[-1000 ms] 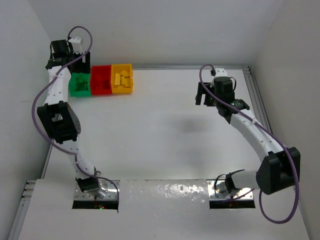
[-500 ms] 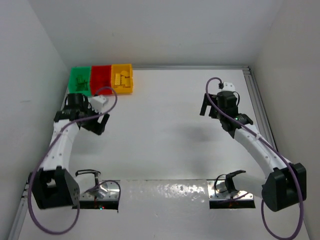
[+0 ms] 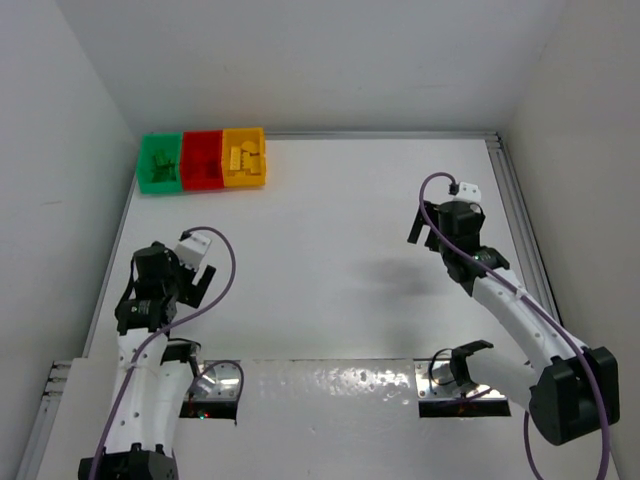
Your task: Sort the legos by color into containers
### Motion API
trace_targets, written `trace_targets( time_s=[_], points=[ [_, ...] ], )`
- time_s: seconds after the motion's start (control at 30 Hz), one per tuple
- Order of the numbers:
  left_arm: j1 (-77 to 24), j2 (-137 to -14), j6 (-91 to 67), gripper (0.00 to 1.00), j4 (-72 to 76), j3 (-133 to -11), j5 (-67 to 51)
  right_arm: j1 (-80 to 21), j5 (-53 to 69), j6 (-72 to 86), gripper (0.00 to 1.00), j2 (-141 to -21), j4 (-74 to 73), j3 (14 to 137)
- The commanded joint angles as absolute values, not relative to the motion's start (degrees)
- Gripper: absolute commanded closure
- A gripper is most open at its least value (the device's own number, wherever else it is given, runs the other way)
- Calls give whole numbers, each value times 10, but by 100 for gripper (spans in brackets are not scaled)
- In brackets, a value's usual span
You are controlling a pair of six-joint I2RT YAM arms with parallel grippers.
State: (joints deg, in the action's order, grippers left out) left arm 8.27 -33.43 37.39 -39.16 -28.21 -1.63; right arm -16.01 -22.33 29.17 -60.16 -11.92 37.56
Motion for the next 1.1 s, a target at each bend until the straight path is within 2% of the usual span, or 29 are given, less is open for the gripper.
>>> trace_targets(
  time_s=[0.0,1.07],
  points=[
    [80,-343,341,6,-326,-286,-3,-164,-234,303,1,-589,-94,369],
    [81,-320,343,6,-323,-286,-3,-163,-210,278,1,-599,-56,368]
  ],
)
